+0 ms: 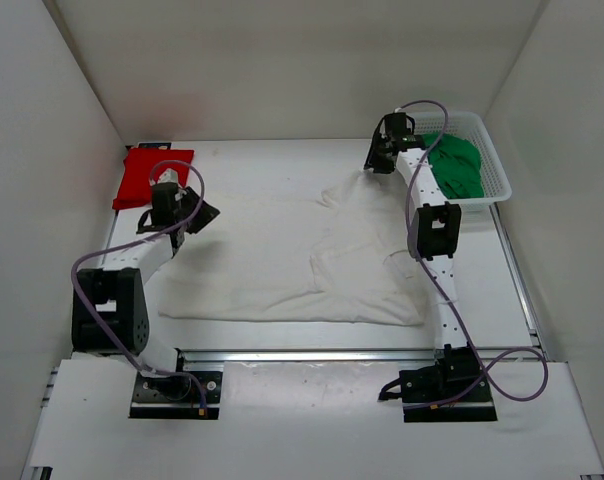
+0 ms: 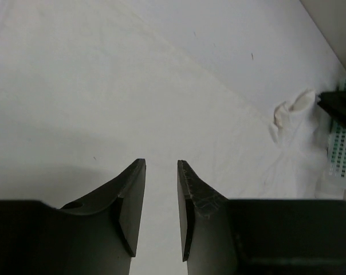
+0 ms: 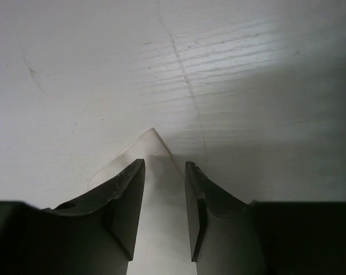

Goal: Fold and stack the t-shirts
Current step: Grap the side of the flattened tshirt furthest away from the robot with both arms

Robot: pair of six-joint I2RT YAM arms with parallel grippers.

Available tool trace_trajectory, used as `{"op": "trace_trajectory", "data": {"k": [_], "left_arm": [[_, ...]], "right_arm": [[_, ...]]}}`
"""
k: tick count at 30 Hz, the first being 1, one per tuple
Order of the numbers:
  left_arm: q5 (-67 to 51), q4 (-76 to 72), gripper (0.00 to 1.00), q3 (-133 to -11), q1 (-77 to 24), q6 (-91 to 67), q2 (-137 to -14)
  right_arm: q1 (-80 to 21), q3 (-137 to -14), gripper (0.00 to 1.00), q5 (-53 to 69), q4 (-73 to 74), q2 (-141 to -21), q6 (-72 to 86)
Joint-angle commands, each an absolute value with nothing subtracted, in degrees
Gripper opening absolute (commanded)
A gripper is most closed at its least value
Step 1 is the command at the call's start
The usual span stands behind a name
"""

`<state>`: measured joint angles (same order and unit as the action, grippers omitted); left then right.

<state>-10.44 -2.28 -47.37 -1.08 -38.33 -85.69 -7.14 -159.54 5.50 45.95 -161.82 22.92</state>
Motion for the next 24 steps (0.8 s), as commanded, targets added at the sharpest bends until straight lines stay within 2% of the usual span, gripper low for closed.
{"op": "trace_trajectory", "data": {"k": [1,4,6,10,13,20,24], "left_arm": [[-7.5,0.0,0.41,-52.5,2.2,-37.1,-89.0],[-4.6,3.0,0.42,-57.0,2.4,-34.5,-92.3],[-3.4,5.3,0.44,-60.6,2.7,-33.4,-94.7],[-4.3,6.4,0.43,-63.2,6.5,-32.9,-98.3],[-2.3,8.0,0.47,-67.0,7.7,-31.0,-99.8],[1.8,11.8,0.57,-77.0,6.6,-27.1,-108.9],[4.5,17.8,0.57,-87.9,4.5,-24.4,-117.6]], "right_arm": [[-7.0,-161.5,0.33,7.8,43.6,-161.8,23.7],[-7.8,-161.6,0.32,7.2,44.3,-162.2,23.1],[-7.8,-161.6,0.22,7.6,44.4,-162.7,23.2],[-8.5,-161.6,0.1,6.7,44.0,-162.3,23.0],[-8.5,-161.5,0.0,6.0,43.5,-161.8,22.6],[-8.9,-161.5,0.0,9.1,44.1,-157.7,21.0],[-10.0,-161.5,0.0,9.2,45.2,-156.4,19.7]]}}
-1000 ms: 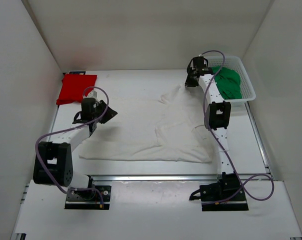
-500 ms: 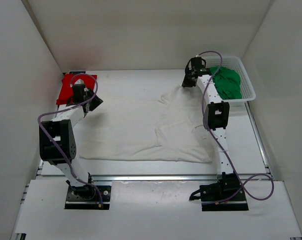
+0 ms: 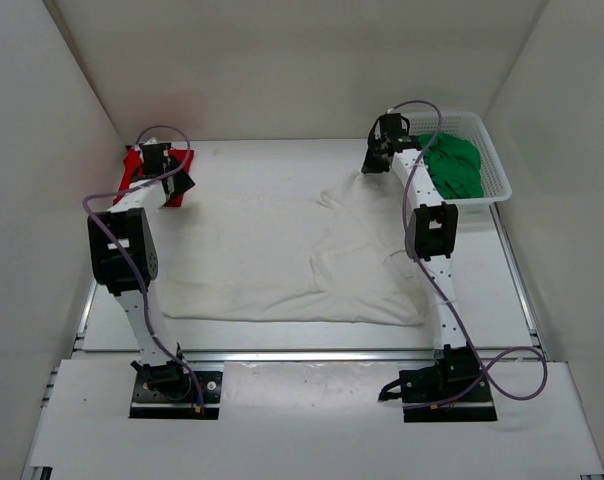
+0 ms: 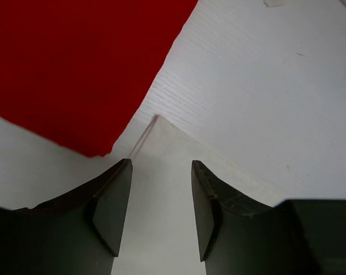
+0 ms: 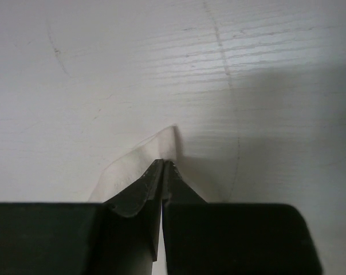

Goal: Fold and stack the t-shirts
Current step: Grap the side of the flattened tshirt furthest away from the robot with both arms

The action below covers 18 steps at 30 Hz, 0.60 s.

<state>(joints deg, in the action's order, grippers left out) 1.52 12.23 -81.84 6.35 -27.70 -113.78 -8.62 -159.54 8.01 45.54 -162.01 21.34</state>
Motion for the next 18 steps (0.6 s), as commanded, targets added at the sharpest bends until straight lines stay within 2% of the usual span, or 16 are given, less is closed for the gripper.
{"op": "trace_trajectory", "data": {"k": [1,13,18], "left_arm": [[4.5,19.2,0.57,-90.1,3.8,-23.9,-118.6],[5.1,28.7,0.56,-106.4,3.4,-23.5,-131.2],[4.0,29.7,0.47,-107.9,4.0,-23.8,-132.4]], "right_arm": [[-10.6,-161.5,0.0,9.7,45.3,-156.0,19.3],[-12.4,-161.7,0.0,10.6,45.9,-156.8,17.9],[-12.4,-161.6,0.0,11.3,45.1,-157.1,18.2]]}}
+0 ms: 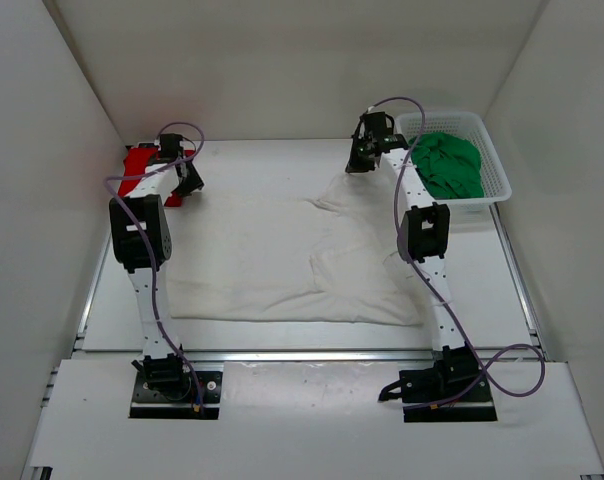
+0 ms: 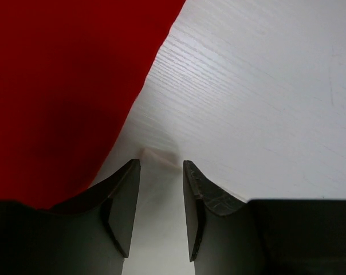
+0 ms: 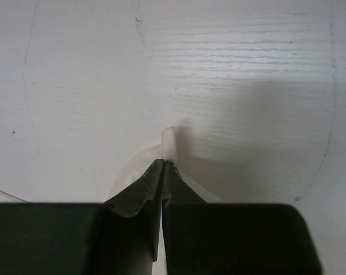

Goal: Fold and stack the t-shirts
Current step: Grap the side of the flattened tshirt furthest away from the robot with both arms

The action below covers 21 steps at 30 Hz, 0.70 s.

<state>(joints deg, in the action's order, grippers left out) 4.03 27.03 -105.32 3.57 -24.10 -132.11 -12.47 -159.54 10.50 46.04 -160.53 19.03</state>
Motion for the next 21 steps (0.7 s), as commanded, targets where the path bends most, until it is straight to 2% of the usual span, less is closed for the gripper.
{"op": "trace_trajectory", "data": {"k": [1,6,15,17,21], "left_arm": [[3.7,29.7,0.45,-108.2,4.1,-23.6,-132.8],[4.2,30.6,0.45,-109.2,3.9,-23.3,-133.4],[4.6,29.4,0.04,-108.5,4.1,-23.2,-132.5],[4.6,29.3,0.0,-108.6,4.1,-23.2,-131.8],[4.2,25.8,0.0,-105.1,4.2,-23.7,-128.9]], "right_arm": [[-12.1,-161.5,0.0,11.3,45.2,-157.1,18.6],[-11.3,-161.2,0.01,11.5,45.1,-156.4,18.2],[-10.3,-161.6,0.0,11.1,46.8,-153.4,16.0],[-9.8,-161.3,0.0,10.9,48.1,-152.4,14.9],[-9.8,-159.3,0.01,14.2,50.8,-148.6,12.1]]}}
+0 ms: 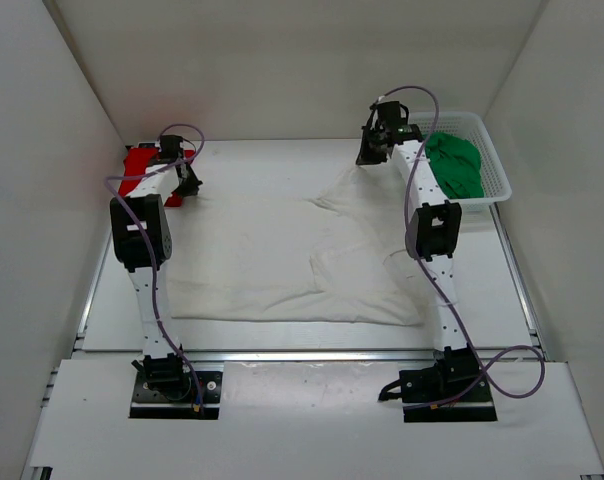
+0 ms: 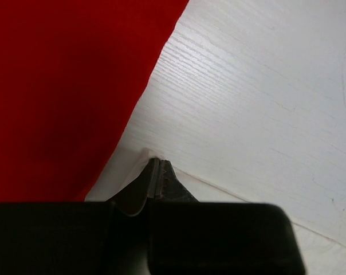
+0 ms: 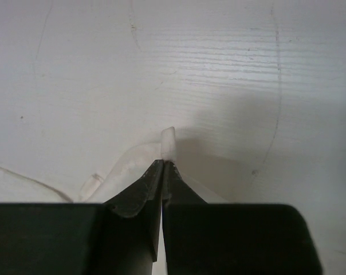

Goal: Fold and stack the t-shirts
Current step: Grap the side of the flattened tshirt furthest away from the robot with both arms

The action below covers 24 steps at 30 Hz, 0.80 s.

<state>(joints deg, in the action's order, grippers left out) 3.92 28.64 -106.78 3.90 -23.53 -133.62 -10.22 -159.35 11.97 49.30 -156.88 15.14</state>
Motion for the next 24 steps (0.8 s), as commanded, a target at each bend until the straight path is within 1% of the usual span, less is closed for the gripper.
{"op": "trace_trajectory", "data": {"k": [1,3,9,14,17,19,21,22,24], "left_arm": [[4.0,25.5,0.0,-104.1,4.4,-24.1,-128.6],[1.8,23.8,0.0,-102.1,4.0,-25.1,-126.0],[1.0,18.8,0.0,-92.3,3.3,-25.9,-118.4],[-1.1,15.7,0.0,-85.6,3.7,-27.3,-112.9],[-2.0,15.2,0.0,-83.3,3.6,-27.8,-109.2],[-2.1,15.1,0.0,-82.2,3.8,-27.9,-108.1],[-2.9,13.8,0.0,-80.0,4.9,-28.9,-106.3],[-3.9,13.3,0.0,-79.1,4.6,-29.5,-105.7],[-4.3,12.9,0.0,-77.7,5.3,-29.9,-104.3]], "right_arm": [[-10.4,-158.7,0.0,13.9,51.7,-147.3,10.7],[-11.0,-156.2,0.0,11.7,52.7,-144.6,8.9],[-12.5,-150.8,0.0,9.0,56.3,-139.0,7.3],[-16.0,-144.8,0.0,5.3,58.4,-132.4,7.1],[-16.0,-141.0,0.0,6.1,59.1,-129.8,8.5],[-16.9,-138.6,0.0,4.1,60.1,-128.4,8.7],[-18.8,-131.9,0.0,1.2,57.0,-122.6,8.6],[-18.9,-124.5,0.0,0.4,54.5,-119.9,8.7],[-17.9,-105.3,0.0,3.3,42.2,-108.2,10.3]]}}
